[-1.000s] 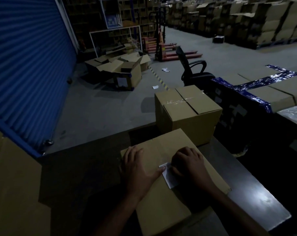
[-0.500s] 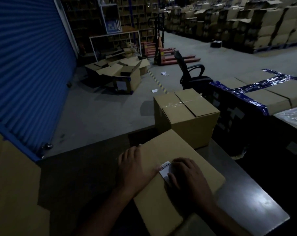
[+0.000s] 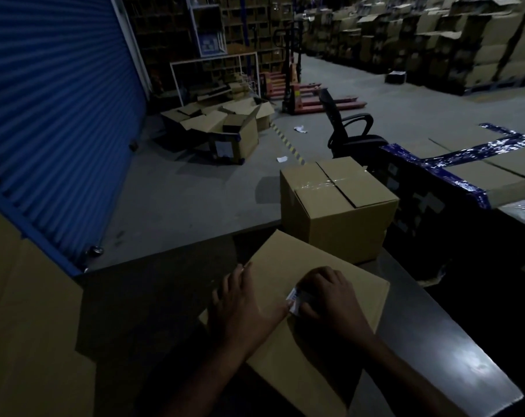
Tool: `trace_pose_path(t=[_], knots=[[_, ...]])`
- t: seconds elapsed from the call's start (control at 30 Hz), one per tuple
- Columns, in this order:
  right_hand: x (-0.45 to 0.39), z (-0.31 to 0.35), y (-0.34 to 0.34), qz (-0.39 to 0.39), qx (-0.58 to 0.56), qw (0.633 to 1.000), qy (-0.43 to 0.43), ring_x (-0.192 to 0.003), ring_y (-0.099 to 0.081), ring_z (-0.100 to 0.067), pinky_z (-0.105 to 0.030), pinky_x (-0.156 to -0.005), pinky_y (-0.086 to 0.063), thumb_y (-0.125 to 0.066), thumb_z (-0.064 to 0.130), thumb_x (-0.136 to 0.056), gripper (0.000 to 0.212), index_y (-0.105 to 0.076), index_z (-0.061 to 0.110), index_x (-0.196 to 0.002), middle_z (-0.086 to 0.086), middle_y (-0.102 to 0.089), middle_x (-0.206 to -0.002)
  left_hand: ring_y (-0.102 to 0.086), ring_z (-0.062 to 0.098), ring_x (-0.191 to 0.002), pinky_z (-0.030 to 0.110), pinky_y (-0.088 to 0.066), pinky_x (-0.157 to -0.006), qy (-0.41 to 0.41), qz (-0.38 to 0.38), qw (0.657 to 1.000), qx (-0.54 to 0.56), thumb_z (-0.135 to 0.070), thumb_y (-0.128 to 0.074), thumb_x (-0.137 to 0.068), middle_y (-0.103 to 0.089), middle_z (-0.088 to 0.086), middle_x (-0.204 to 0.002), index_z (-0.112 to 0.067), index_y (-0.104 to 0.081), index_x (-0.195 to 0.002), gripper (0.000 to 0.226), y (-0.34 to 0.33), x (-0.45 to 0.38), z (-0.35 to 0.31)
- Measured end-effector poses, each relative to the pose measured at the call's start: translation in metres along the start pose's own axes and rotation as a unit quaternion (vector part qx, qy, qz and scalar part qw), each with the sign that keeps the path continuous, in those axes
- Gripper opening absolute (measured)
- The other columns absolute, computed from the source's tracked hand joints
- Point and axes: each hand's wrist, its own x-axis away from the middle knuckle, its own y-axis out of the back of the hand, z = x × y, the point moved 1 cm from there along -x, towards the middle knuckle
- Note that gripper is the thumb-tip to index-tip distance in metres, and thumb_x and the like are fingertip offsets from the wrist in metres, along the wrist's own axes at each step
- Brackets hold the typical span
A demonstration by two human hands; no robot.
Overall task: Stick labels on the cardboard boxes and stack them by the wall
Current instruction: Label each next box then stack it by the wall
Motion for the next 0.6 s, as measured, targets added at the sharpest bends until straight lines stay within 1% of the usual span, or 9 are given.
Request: trace_pose_path(t=[0.07, 0.17, 0.27, 0.37, 0.43, 0.5, 0.57, 0.6], knots=[[-0.0011, 0.0003, 0.0025, 0.014, 0.003, 1.0, -0.009, -0.107, -0.041, -0.011, -0.024, -0.082, -0.026, -0.037, 0.056, -0.07, 0.052, -0.06, 0.031, -0.109, 0.01, -0.049, -0.113, -0.021, 0.019, -0.145, 0.041, -0.02, -0.117, -0.005, -0.009, 1.0, -0.008, -0.094, -0.037, -0.067, -0.018, -0.003, -0.161, -0.03, -0.014, -0.152, 0.109, -0.0005, 0.0002, -0.0002], [-0.0028, 0.0014, 0.0069, 0.026, -0.004, 0.999, -0.02, -0.106, -0.039, -0.011, -0.025, -0.08, -0.024, -0.032, 0.06, -0.066, 0.056, -0.06, 0.031, -0.104, 0.01, -0.047, -0.111, -0.019, 0.02, -0.146, 0.042, -0.019, -0.118, -0.003, -0.004, 1.0, -0.01, -0.094, -0.035, -0.068, -0.017, -0.003, -0.161, -0.03, -0.012, -0.152, 0.109, -0.0008, -0.0002, -0.0024], [-0.0033, 0.003, 0.0049, 0.016, -0.003, 0.999, -0.032, -0.108, -0.04, -0.012, -0.025, -0.083, -0.026, -0.032, 0.061, -0.066, 0.058, -0.06, 0.03, -0.106, 0.009, -0.048, -0.113, -0.019, 0.02, -0.146, 0.042, -0.019, -0.118, -0.003, -0.007, 1.0, -0.01, -0.097, -0.026, -0.064, -0.017, -0.002, -0.162, -0.03, -0.013, -0.153, 0.111, -0.0004, 0.001, -0.0011], [-0.0033, 0.0068, 0.0023, 0.021, 0.006, 0.999, -0.038, -0.112, -0.037, -0.014, -0.026, -0.084, -0.024, -0.03, 0.063, -0.064, 0.064, -0.059, 0.032, -0.111, 0.008, -0.046, -0.117, -0.024, 0.02, -0.144, 0.042, -0.022, -0.116, -0.004, -0.022, 1.0, -0.012, -0.098, -0.017, -0.061, -0.022, -0.002, -0.16, -0.029, -0.019, -0.152, 0.114, -0.0013, 0.0011, 0.0], [-0.0047, 0.0073, 0.004, 0.03, -0.002, 0.999, -0.041, -0.112, -0.036, -0.014, -0.025, -0.084, -0.022, -0.036, 0.062, -0.066, 0.059, -0.059, 0.031, -0.111, 0.008, -0.045, -0.117, -0.025, 0.019, -0.143, 0.041, -0.023, -0.114, -0.007, -0.023, 0.999, -0.022, -0.097, -0.017, -0.062, -0.024, -0.003, -0.159, -0.03, -0.021, -0.151, 0.111, -0.0024, 0.0016, 0.0007], [-0.0058, 0.0074, 0.0079, 0.032, -0.028, 0.998, -0.047, -0.111, -0.037, -0.013, -0.025, -0.082, -0.022, -0.044, 0.059, -0.068, 0.051, -0.06, 0.031, -0.107, 0.01, -0.045, -0.112, -0.025, 0.019, -0.143, 0.04, -0.023, -0.113, -0.01, -0.023, 0.999, -0.027, -0.096, -0.02, -0.065, -0.025, -0.003, -0.158, -0.031, -0.021, -0.149, 0.107, -0.0029, 0.0016, 0.0012], [-0.0061, 0.0072, 0.0092, 0.027, -0.044, 0.997, -0.057, -0.111, -0.039, -0.014, -0.025, -0.08, -0.022, -0.057, 0.048, -0.075, 0.036, -0.062, 0.03, -0.106, 0.011, -0.044, -0.108, -0.026, 0.019, -0.143, 0.04, -0.024, -0.113, -0.011, -0.025, 0.999, -0.027, -0.096, -0.02, -0.065, -0.026, -0.003, -0.158, -0.031, -0.022, -0.148, 0.106, -0.0022, 0.0018, 0.0007], [-0.006, 0.0081, 0.0083, 0.022, -0.041, 0.997, -0.056, -0.112, -0.039, -0.014, -0.025, -0.081, -0.022, -0.062, 0.04, -0.078, 0.032, -0.062, 0.029, -0.108, 0.01, -0.045, -0.111, -0.025, 0.019, -0.143, 0.04, -0.023, -0.114, -0.01, -0.023, 0.999, -0.026, -0.096, -0.018, -0.063, -0.024, -0.003, -0.159, -0.031, -0.021, -0.148, 0.107, -0.001, 0.0021, -0.0002]])
